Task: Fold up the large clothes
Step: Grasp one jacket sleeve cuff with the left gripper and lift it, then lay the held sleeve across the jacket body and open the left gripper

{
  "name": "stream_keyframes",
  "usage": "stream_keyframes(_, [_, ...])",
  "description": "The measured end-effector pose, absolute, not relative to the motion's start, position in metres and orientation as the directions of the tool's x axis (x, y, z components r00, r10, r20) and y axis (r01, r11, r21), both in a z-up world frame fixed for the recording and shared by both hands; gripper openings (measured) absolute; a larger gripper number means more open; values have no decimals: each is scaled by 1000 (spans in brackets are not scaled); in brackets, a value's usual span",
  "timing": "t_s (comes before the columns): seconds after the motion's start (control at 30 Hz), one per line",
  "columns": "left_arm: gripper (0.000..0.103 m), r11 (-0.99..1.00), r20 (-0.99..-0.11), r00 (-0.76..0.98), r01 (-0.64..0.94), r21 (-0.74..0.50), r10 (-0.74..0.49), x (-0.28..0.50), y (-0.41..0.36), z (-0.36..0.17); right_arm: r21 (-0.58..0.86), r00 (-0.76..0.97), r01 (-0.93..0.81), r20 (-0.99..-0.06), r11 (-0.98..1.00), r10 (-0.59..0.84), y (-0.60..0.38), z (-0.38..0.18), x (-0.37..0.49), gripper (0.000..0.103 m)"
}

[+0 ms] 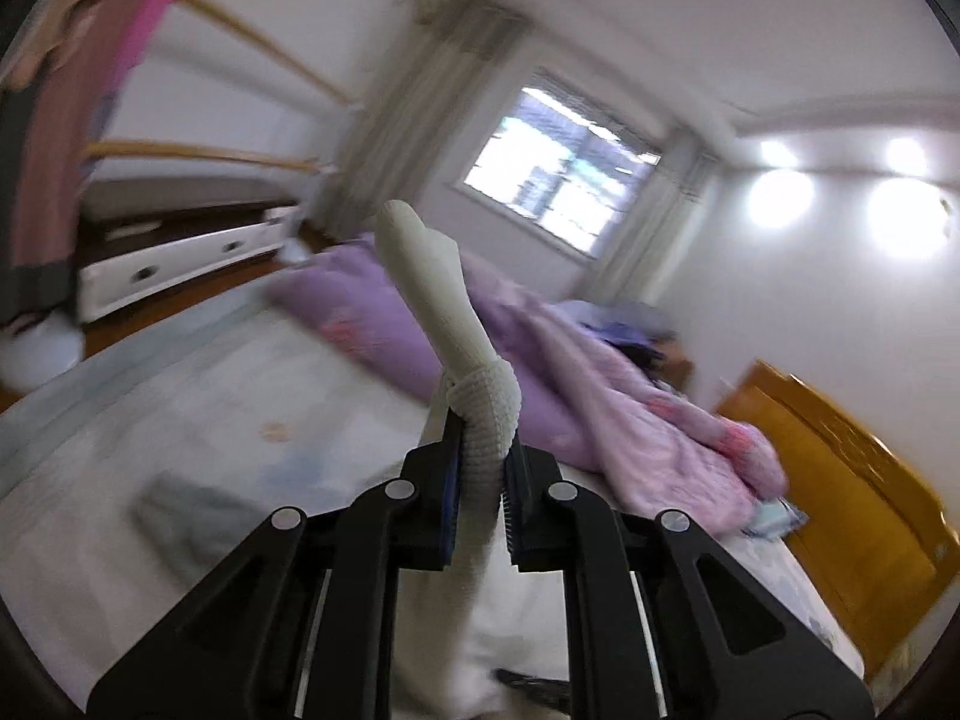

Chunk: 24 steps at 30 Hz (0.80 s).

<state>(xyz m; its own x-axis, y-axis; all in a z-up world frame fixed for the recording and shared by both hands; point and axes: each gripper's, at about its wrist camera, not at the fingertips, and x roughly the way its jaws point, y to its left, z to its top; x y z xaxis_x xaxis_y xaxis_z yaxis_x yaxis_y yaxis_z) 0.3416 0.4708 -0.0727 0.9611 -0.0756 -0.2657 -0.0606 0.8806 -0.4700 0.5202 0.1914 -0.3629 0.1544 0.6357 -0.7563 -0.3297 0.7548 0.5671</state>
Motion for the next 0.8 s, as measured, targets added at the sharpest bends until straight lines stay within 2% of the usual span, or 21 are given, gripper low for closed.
stream_keyframes(0.1, [12,912,-259,959,2,-411,-119,366,413,-61,626,182,-323,-695,710,696,145,-344,511,2])
stream_keyframes(0.23, [12,945,-316,937,39,-324,-147,416,316,-70,557,304,-334,-700,760,646,57,-316,492,5])
stream_keyframes(0.37, [12,949,-397,895,80,-304,-203,461,227,-109,421,447,-279,-739,863,505,-64,-293,473,5])
stream_keyframes(0.53, [12,938,-522,804,121,-325,-285,507,132,-168,284,527,-188,-779,940,340,-184,-275,467,5])
stream_keyframes(0.7, [11,960,-638,726,115,-256,-257,527,62,-225,155,562,-124,-803,980,198,-251,-274,461,5])
stream_keyframes(0.8, [11,974,-685,695,115,-195,-219,534,21,-258,144,577,-90,-799,985,169,-282,-273,465,5])
